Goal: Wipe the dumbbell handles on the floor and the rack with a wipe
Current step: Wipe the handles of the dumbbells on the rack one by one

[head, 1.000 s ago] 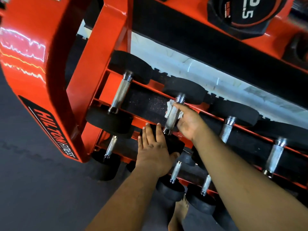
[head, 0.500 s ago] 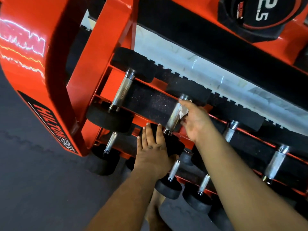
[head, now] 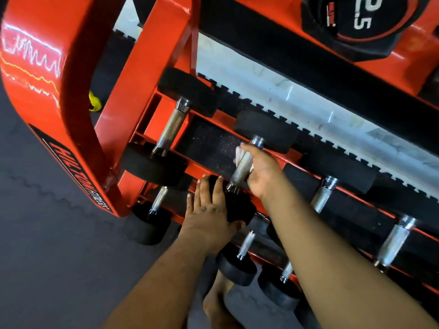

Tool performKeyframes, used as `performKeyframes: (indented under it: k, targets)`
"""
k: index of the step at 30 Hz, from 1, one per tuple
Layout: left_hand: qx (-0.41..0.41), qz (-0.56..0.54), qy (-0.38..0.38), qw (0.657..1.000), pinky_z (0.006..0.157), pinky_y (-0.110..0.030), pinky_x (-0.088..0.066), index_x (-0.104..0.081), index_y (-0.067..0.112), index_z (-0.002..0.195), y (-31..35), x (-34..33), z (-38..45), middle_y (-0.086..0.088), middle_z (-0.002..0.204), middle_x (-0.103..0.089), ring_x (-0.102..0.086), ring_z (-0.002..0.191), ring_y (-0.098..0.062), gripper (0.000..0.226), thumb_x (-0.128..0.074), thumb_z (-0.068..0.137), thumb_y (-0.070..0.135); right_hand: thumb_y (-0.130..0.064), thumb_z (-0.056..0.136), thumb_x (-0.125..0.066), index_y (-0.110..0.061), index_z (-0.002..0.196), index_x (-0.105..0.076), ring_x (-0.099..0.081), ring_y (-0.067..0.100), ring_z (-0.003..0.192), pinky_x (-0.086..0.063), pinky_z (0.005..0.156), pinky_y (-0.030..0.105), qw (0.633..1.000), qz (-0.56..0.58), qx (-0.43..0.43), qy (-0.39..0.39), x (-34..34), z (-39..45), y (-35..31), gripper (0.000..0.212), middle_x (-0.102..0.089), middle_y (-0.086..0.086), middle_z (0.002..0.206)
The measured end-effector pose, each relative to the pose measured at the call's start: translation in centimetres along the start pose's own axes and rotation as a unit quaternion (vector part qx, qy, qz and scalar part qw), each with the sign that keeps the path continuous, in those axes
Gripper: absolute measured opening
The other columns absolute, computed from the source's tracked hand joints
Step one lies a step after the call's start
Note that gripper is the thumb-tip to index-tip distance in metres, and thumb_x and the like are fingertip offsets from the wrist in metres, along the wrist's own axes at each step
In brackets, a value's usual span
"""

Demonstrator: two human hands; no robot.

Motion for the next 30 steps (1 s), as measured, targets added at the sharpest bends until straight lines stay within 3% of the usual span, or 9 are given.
performKeyframes:
  k: [3,7,12,16,20,24,26,28,30]
  targets:
    - [-0.002,0.003,-0.007,1.0,0.126,-0.048,0.01,0.03,0.03,0.154,-0.1,-0.2,0.0,-0.008,0.161,0.039,0.031,0.151,-0.024,0.115,-0.059,0.089,0.066,-0.027,0.086,-0.076,-0.016,0.104,-0.071,-0.066,0.018,0.091,-0.053,0.087,0.036,1.0,0.0,0.001,-0.027,0.2,0.4,0.4,0.022,-0.071,0.001,0.094]
    - [-0.001,-0.009,0.001,1.0,0.126,-0.047,0.011,0.029,0.032,0.154,-0.2,-0.2,0.0,-0.005,0.161,0.038,0.031,0.151,-0.022,0.116,-0.061,0.088,0.065,-0.025,0.085,-0.076,-0.016,0.111,-0.069,-0.069,0.018,0.074,-0.057,0.063,0.03,0.999,-0.038,0.015,-0.03,1.5,-1.2,2.9,0.028,-0.071,0.003,0.086]
    - [-0.003,-0.007,0.001,1.0,0.126,-0.048,0.011,0.029,0.032,0.154,0.0,0.0,-0.1,-0.007,0.162,0.037,0.03,0.151,-0.023,0.115,-0.06,0.089,0.065,-0.027,0.086,-0.077,-0.015,0.09,-0.07,-0.07,0.022,0.08,-0.058,0.075,0.034,0.992,-0.116,-0.026,-0.039,0.1,-0.5,2.8,0.015,-0.072,0.01,0.086]
    - [-0.013,-0.01,-0.001,1.0,0.126,-0.049,0.01,0.028,0.031,0.155,-0.1,-0.1,-0.2,-0.008,0.162,0.036,0.029,0.152,-0.024,0.113,-0.059,0.09,0.065,-0.031,0.087,-0.078,-0.012,0.115,-0.069,-0.072,0.024,0.102,-0.059,0.086,0.035,0.989,-0.12,-0.008,-0.087,0.8,-1.1,3.3,0.035,-0.075,0.01,0.112]
    - [-0.025,-0.011,0.003,1.0,0.126,-0.049,0.01,0.028,0.031,0.155,0.0,0.0,-0.1,-0.01,0.162,0.035,0.029,0.152,-0.025,0.112,-0.058,0.091,0.065,-0.027,0.098,-0.065,-0.015,0.106,-0.068,-0.07,0.019,0.102,-0.055,0.086,0.024,0.968,-0.243,0.042,-0.052,2.9,-2.8,4.1,0.015,-0.076,-0.001,0.103]
    - [-0.038,-0.021,0.018,0.999,0.125,-0.048,0.011,0.023,0.029,0.157,0.1,0.2,-0.3,-0.011,0.164,0.031,0.027,0.152,-0.027,0.112,-0.059,0.089,0.065,-0.019,0.099,-0.061,-0.02,0.094,-0.075,-0.07,0.02,0.095,-0.054,0.088,0.037,0.942,-0.299,0.15,0.044,4.9,-3.8,0.7,0.014,-0.076,0.005,0.103]
    - [-0.042,-0.029,0.016,0.999,0.125,-0.048,0.012,0.023,0.029,0.157,0.0,0.2,-0.2,-0.011,0.164,0.032,0.029,0.152,-0.026,0.112,-0.059,0.09,0.065,-0.017,0.098,-0.061,-0.022,0.11,-0.075,-0.07,0.01,0.092,-0.056,0.084,0.027,0.85,-0.398,0.334,0.09,3.3,-6.6,-4.1,0.019,-0.075,-0.005,0.105]
    - [-0.045,-0.031,0.012,0.998,0.125,-0.048,0.012,0.024,0.029,0.157,0.0,0.1,-0.2,-0.01,0.163,0.032,0.03,0.151,-0.026,0.112,-0.058,0.089,0.065,-0.005,0.095,-0.061,-0.015,0.13,-0.067,-0.068,0.013,0.107,-0.052,0.094,0.023,0.67,-0.529,0.508,0.115,0.0,-9.6,-7.1,0.037,-0.07,0.0,0.123]
    - [-0.047,-0.029,0.016,0.998,0.125,-0.05,0.011,0.022,0.028,0.158,0.1,0.2,-0.2,-0.011,0.164,0.032,0.029,0.152,-0.027,0.112,-0.058,0.089,0.065,0.002,0.092,-0.054,-0.012,0.14,-0.057,-0.055,0.023,0.133,-0.04,0.113,0.038,0.504,-0.698,0.504,0.068,-3.2,-8.1,-5.2,0.051,-0.057,0.008,0.145]
Point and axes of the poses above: each hand's wrist, its own z-axis towards the middle knuckle, its own x-axis out of the back of the hand, y = z × x, the point moved 10 cm from there along z, towards the middle knuckle
